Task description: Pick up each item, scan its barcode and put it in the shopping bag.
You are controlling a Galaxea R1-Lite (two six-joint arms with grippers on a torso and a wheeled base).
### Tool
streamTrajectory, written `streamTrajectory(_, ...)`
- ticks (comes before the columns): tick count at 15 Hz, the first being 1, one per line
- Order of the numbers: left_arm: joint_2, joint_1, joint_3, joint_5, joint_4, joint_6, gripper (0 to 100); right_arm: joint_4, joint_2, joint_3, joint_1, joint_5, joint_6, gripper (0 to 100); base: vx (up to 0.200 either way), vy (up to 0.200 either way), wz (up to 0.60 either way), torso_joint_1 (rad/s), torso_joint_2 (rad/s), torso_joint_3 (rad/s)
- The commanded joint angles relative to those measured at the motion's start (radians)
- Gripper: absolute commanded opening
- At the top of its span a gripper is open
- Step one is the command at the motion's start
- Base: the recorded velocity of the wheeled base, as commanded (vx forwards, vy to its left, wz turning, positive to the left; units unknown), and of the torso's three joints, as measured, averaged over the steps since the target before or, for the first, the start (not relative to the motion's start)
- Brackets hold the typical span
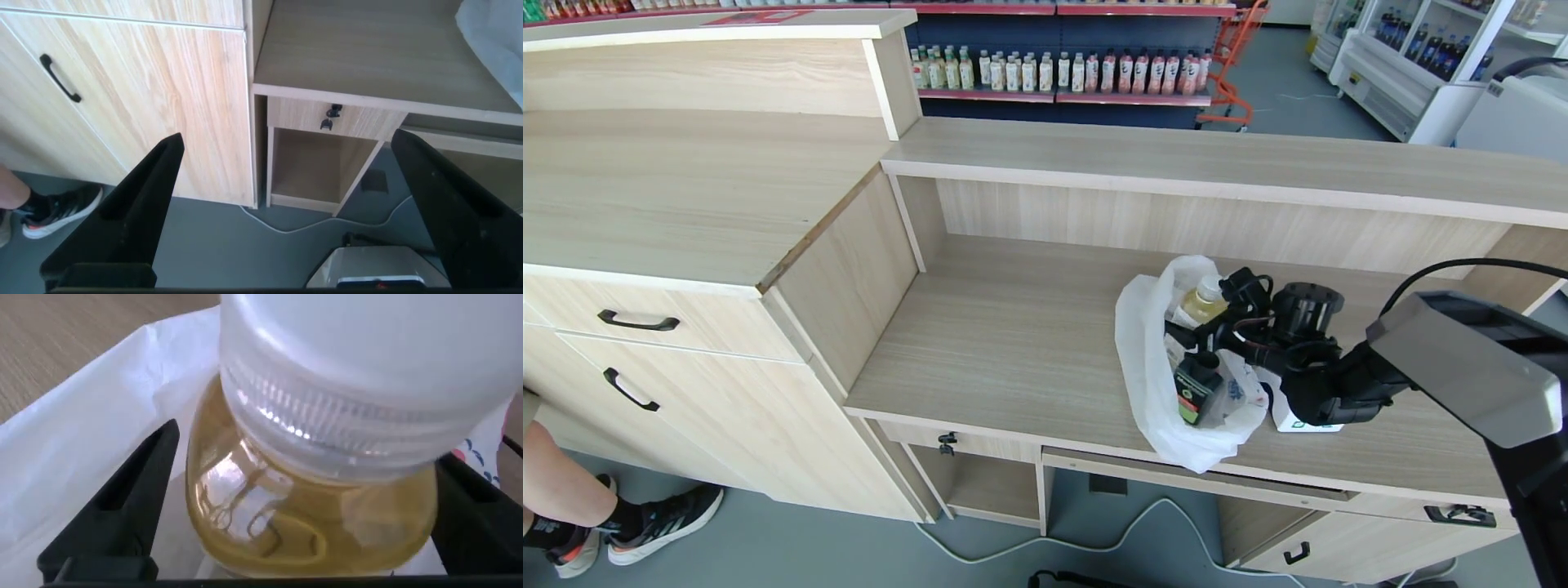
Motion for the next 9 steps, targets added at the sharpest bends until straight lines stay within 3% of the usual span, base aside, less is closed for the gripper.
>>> streamTrajectory(1, 0.0, 0.0, 0.0, 0.0, 0.0, 0.0, 100, -0.003, -0.048, -0.002, -0.007, 0.004, 0.005, 100, 0.0, 0.0, 0.0, 0.0, 0.0, 0.0)
streamTrajectory(5, 0.0, 0.0, 0.0, 0.0, 0.0, 0.0, 100, 0.003, -0.148, 0.035, -0.008, 0.01, 0.034, 100, 0.0, 0.0, 0.0, 0.0, 0.0, 0.0)
streamTrajectory(9, 0.0, 0.0, 0.0, 0.0, 0.0, 0.0, 100, 0.061, -0.385, 0.235, -0.01, 0.002, -0.001, 100, 0.0, 0.0, 0.0, 0.0, 0.0, 0.0)
